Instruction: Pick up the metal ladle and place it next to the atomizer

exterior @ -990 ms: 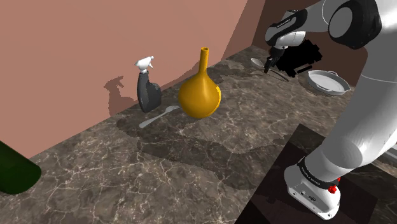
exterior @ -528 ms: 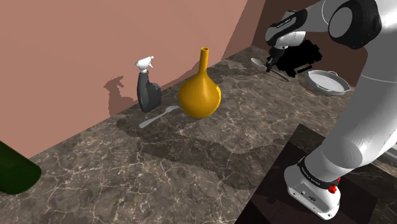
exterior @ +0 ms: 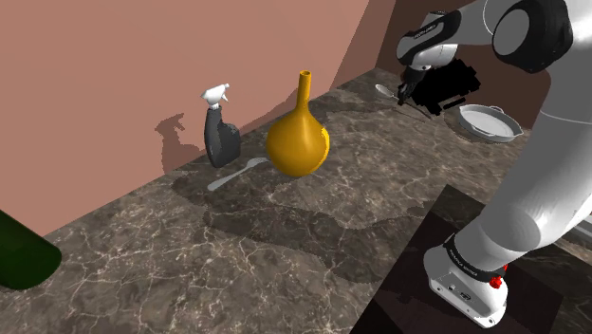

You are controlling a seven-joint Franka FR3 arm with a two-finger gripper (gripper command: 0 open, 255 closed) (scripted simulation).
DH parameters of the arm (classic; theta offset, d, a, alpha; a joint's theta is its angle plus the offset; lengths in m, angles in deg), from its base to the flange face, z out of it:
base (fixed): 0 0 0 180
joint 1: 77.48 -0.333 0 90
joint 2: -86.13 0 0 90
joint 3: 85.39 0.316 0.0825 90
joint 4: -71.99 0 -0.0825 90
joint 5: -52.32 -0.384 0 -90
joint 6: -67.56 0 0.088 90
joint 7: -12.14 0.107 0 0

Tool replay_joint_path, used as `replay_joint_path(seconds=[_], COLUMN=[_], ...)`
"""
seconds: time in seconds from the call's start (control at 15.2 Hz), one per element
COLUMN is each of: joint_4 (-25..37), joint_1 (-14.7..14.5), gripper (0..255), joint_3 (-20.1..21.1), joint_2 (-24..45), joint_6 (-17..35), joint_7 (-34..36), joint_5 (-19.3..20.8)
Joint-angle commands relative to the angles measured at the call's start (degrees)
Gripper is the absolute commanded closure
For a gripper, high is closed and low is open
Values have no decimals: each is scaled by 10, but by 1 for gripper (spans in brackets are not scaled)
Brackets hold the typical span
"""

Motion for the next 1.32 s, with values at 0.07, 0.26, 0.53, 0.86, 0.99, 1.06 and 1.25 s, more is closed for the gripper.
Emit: replay_joint_path(seconds=[0.07, 0.26, 0.53, 0.86, 0.99, 1.06, 1.25], joint_4=[8, 17, 32, 53, 63, 68, 84], joint_1=[-2, -5, -7, -9, -10, -10, -11], gripper=[255, 255, 255, 255, 255, 255, 255], joint_3=[-3, -6, -9, -12, -13, -13, -14], joint_2=[-12, -23, -37, -51, -56, -58, -64], joint_6=[-19, -39, -65, -100, -114, -121, -142], joint_7=[3, 7, 10, 14, 15, 16, 17], joint_5=[7, 13, 21, 29, 32, 33, 36])
